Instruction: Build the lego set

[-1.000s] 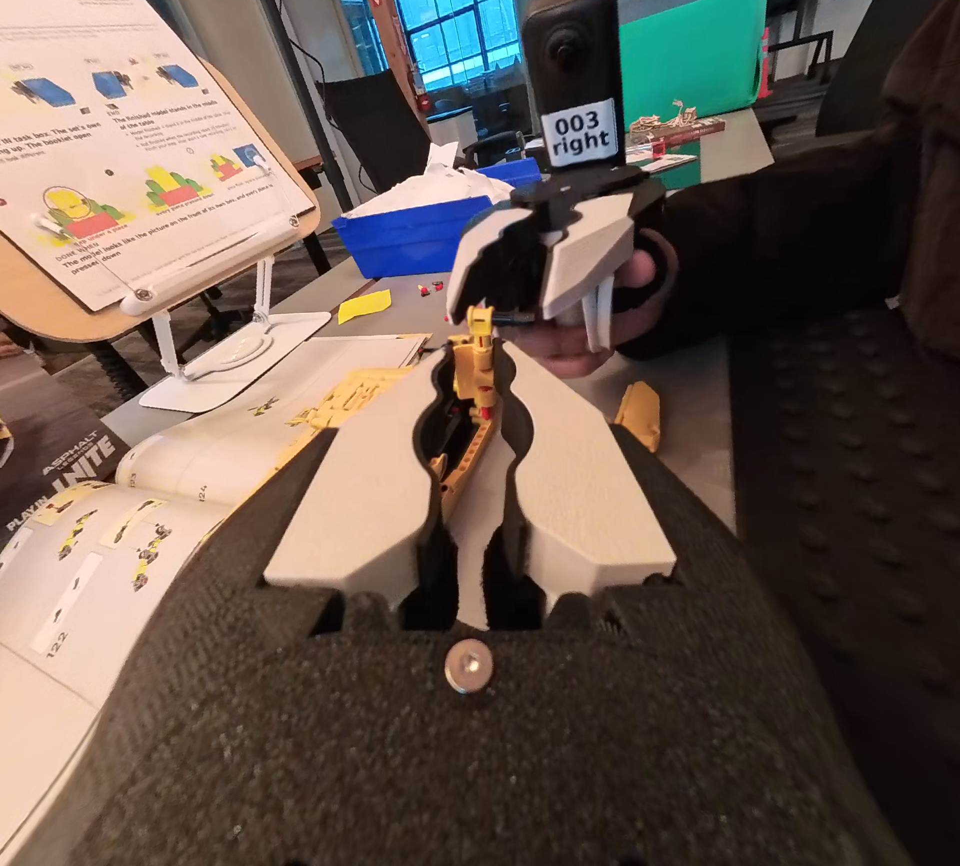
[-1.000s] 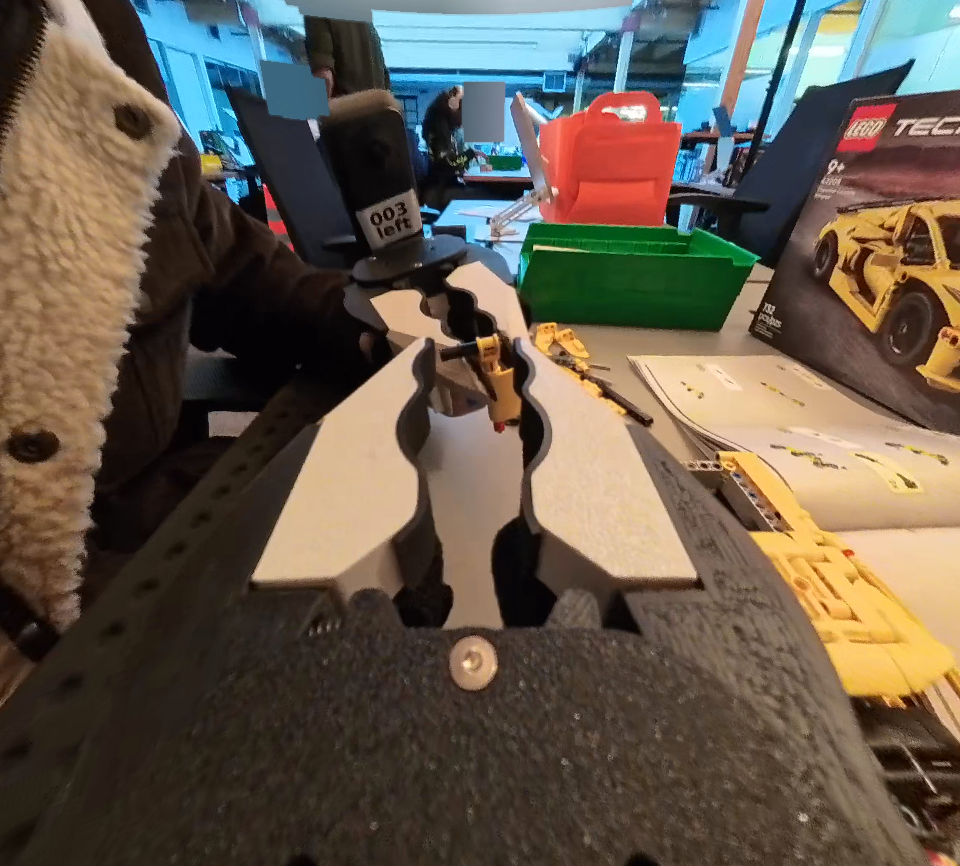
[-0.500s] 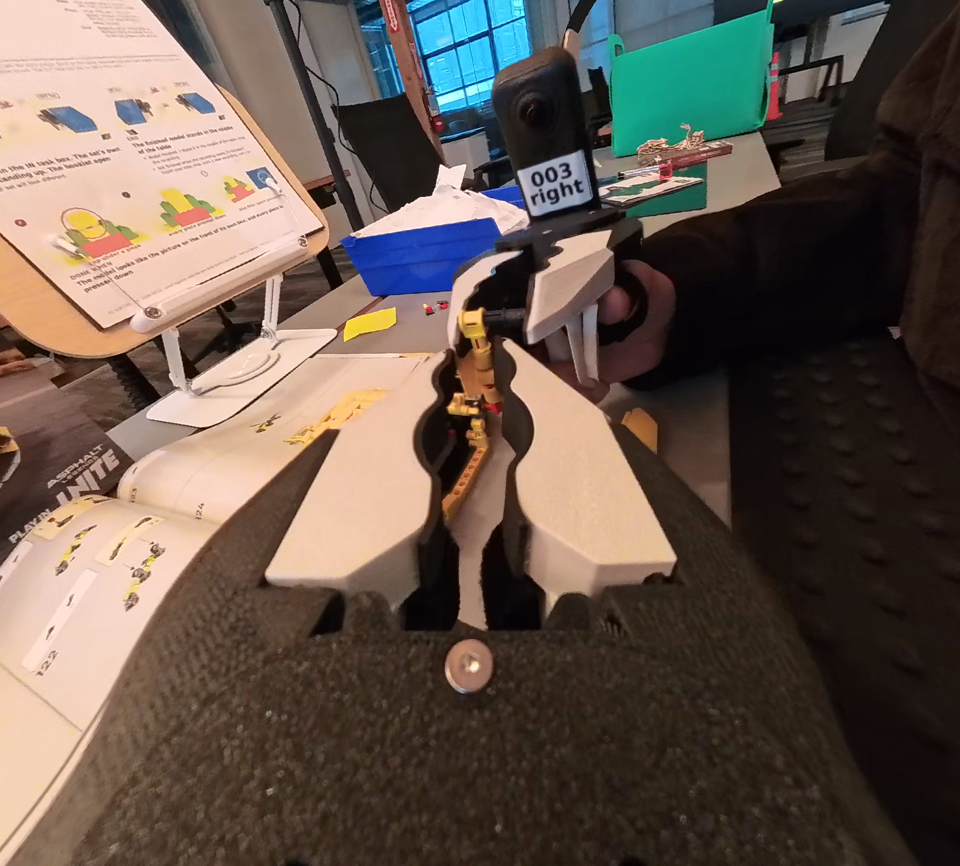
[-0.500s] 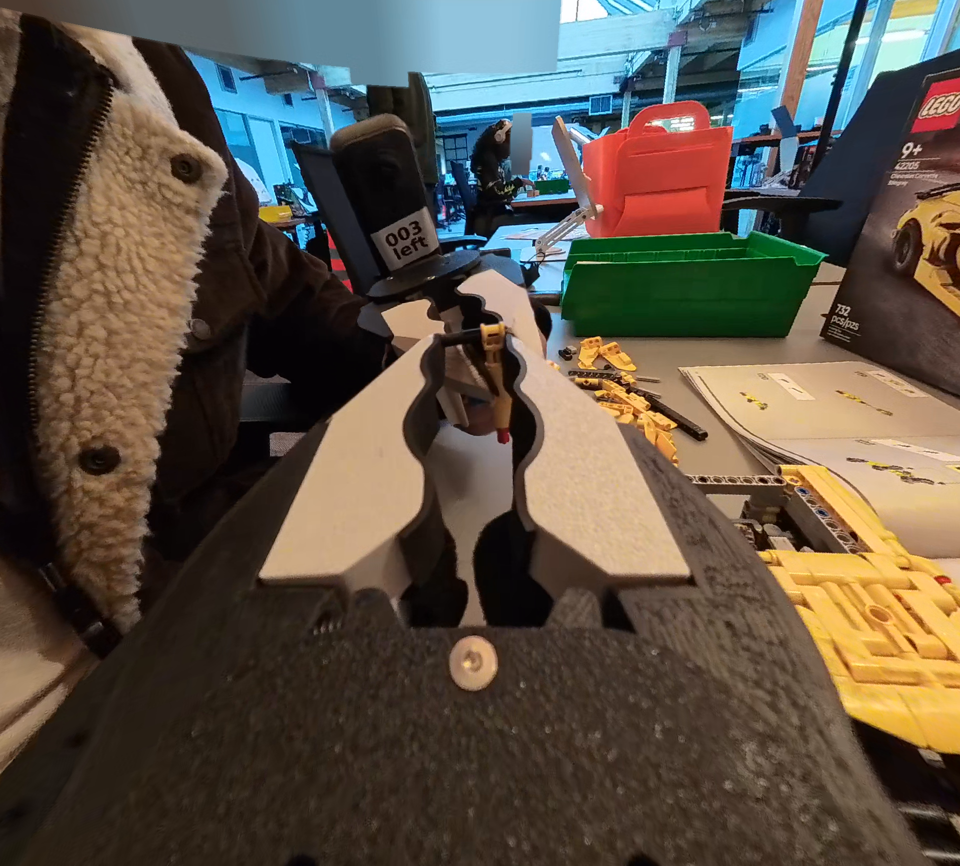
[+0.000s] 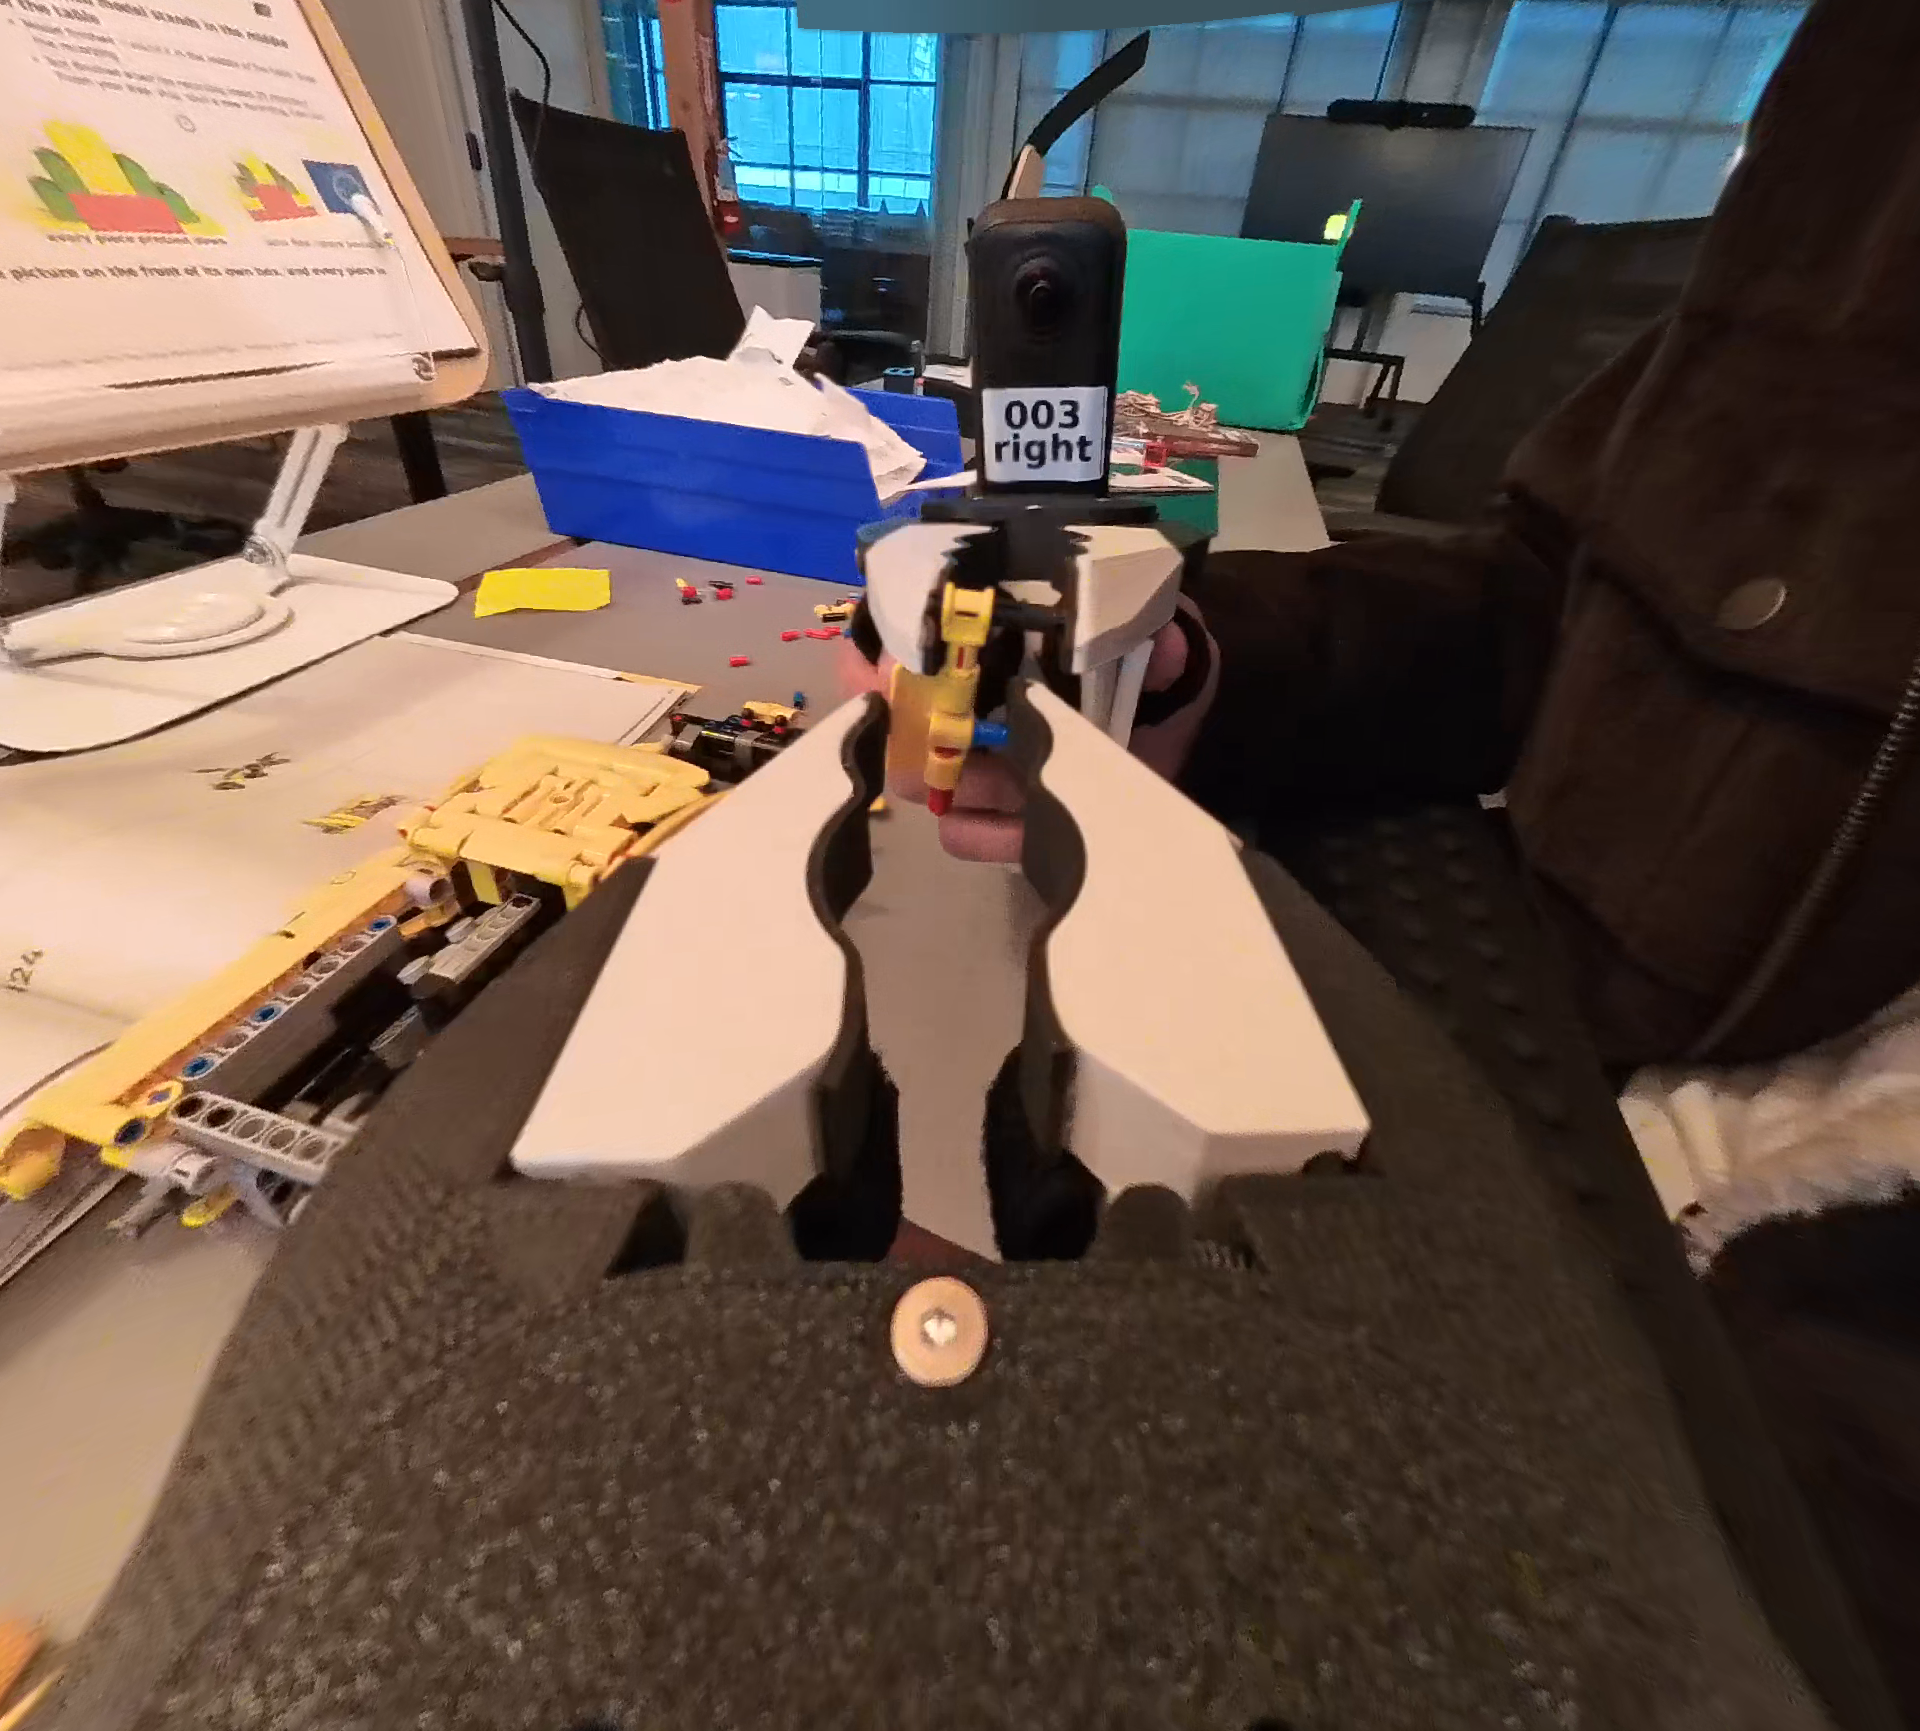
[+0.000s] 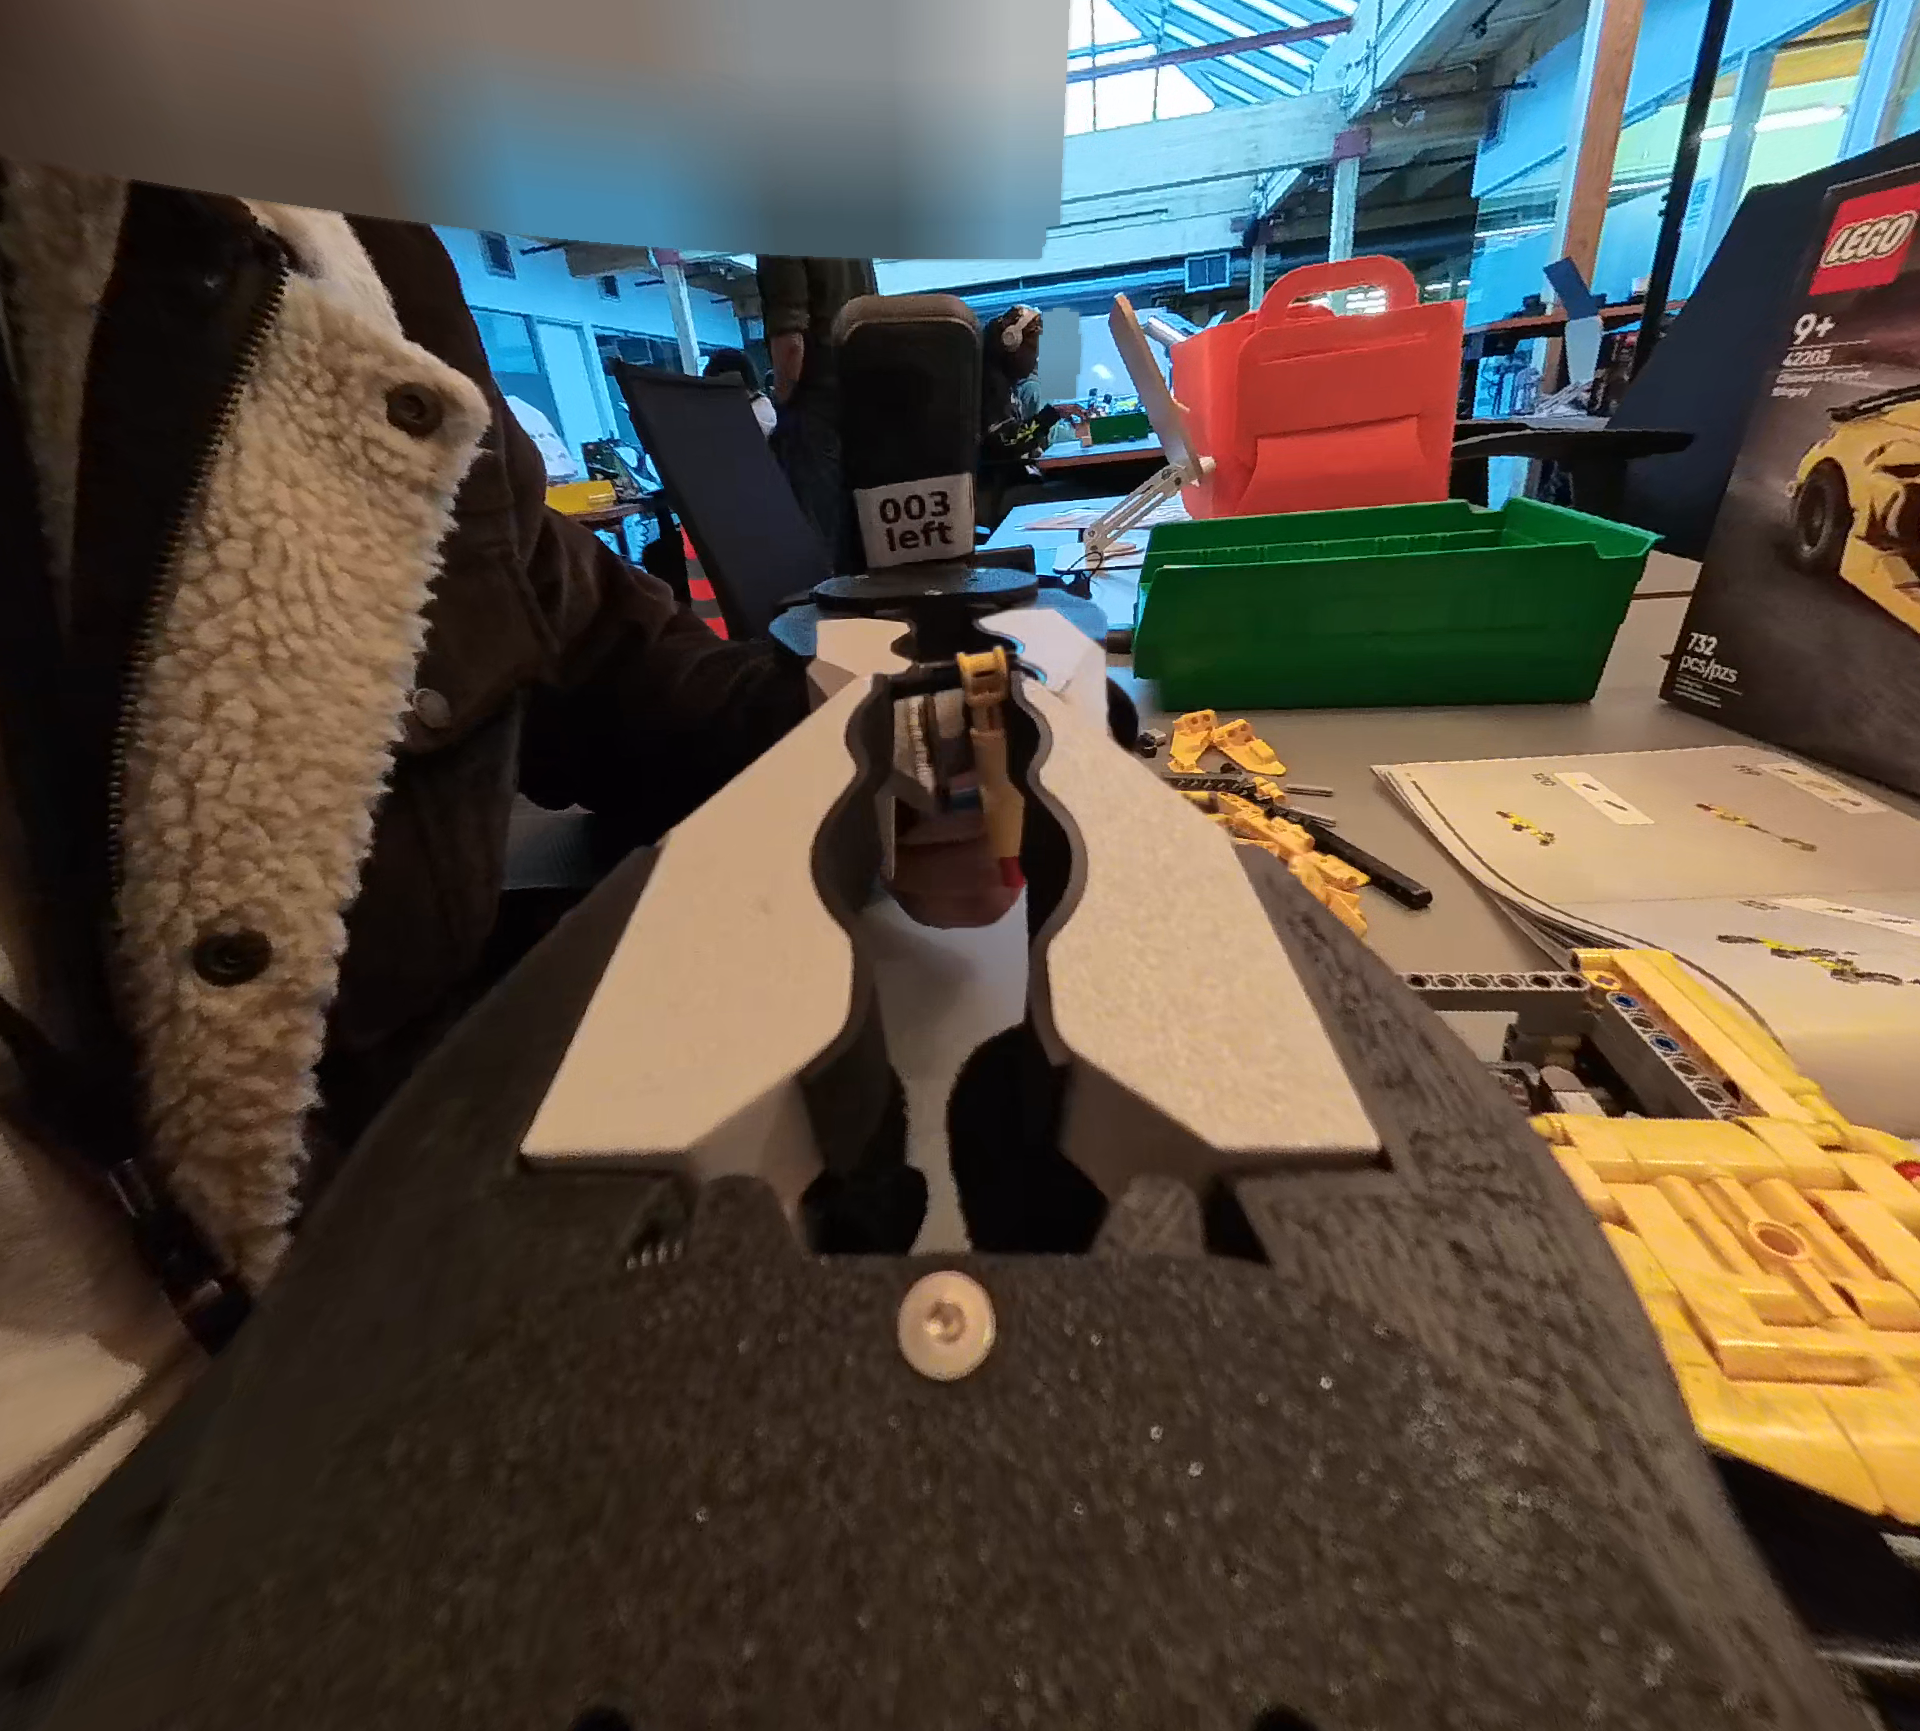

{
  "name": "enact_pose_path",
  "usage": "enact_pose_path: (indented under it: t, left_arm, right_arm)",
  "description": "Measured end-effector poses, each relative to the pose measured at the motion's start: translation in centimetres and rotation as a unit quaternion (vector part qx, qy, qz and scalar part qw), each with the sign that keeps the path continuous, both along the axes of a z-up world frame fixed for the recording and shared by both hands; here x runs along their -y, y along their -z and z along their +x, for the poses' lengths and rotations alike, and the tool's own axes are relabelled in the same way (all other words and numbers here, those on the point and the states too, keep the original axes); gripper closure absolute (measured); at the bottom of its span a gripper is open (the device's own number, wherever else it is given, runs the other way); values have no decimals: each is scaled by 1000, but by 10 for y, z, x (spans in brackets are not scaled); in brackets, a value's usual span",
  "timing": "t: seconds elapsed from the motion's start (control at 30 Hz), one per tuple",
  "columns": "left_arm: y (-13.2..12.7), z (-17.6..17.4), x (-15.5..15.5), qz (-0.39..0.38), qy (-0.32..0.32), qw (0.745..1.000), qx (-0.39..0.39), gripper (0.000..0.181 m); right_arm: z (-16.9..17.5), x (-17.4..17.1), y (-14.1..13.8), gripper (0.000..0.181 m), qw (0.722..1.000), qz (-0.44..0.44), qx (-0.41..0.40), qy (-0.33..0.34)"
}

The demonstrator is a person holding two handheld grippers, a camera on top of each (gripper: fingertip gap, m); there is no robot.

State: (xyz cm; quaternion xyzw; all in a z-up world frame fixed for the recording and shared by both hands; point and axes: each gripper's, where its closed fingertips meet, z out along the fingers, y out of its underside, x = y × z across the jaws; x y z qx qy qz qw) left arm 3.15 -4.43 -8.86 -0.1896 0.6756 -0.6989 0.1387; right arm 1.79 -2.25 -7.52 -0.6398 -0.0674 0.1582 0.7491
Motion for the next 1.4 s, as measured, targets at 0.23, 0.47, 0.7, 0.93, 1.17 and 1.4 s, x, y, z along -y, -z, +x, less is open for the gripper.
enact_pose_path:
  t: [0.23, 0.47, 0.7, 0.93, 1.17, 1.4]
  left_arm:
    - [3, 3, -2, 42, -25, 998, 32, 159]
    - [3, -1, -2, 62, -32, 996, 53, 159]
    - [2, -1, -2, 60, -34, 996, 53, 159]
    - [1, 0, -2, 58, -35, 996, 54, 159]
    - [-1, -3, 0, 55, -33, 996, 59, 159]
    - [-5, -1, -4, 29, -26, 998, 40, 159]
  right_arm:
    - [4, 0, 0, 159, 998, 2, -62, -16]
    - [0, 0, 1, 161, 997, 1, -67, -36]
    - [-1, -1, 1, 161, 999, 7, -39, -22]
    - [1, -2, 1, 163, 1000, 8, -22, -7]
    - [0, -1, 0, 166, 1000, 3, -8, -5]
    - [2, -2, -6, 166, 998, 22, -63, -20]
